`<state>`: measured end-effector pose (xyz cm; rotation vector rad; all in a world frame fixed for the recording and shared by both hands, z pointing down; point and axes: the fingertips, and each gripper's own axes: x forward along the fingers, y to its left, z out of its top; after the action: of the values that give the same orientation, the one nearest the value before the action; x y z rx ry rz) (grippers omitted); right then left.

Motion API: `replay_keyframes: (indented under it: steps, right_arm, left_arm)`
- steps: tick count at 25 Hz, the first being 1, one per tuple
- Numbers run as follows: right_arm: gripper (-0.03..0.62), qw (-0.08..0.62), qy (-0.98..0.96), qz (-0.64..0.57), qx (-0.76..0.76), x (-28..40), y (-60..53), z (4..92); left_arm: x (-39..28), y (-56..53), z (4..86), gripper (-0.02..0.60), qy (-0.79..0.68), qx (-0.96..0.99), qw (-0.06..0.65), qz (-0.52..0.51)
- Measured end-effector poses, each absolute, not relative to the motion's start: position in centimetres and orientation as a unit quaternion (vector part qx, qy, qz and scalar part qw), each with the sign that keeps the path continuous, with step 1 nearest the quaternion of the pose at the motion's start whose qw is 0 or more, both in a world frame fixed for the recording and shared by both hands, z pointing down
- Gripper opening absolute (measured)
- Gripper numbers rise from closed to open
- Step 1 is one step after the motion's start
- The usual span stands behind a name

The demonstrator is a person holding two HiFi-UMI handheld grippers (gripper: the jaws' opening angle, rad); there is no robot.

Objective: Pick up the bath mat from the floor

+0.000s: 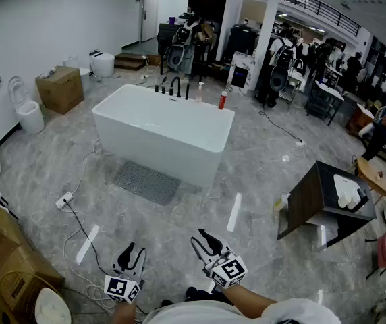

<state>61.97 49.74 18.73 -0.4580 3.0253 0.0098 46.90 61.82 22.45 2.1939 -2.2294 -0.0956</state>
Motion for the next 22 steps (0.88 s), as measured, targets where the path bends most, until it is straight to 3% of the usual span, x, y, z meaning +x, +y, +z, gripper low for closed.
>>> replay_keyframes:
  steps: [11, 16, 22]
  right_arm:
    - [0.137, 0.049, 0.993, -0.002, -0.103, 63.3, 51.7, 18.1]
    - [0.146, 0.110, 0.990, -0.027, -0.090, 65.8, 52.6, 17.4]
    - [0.146, 0.101, 0.990, -0.020, -0.101, 66.3, 51.7, 17.8]
  left_arm:
    - [50.0, 65.0, 19.7, 0.147, -0.734, 0.677, 0.012, -0.044]
    - [50.6, 66.2, 19.4, 0.147, -0.740, 0.670, 0.010, -0.051]
    - [51.1, 66.0, 18.7, 0.147, -0.745, 0.665, 0.002, -0.041]
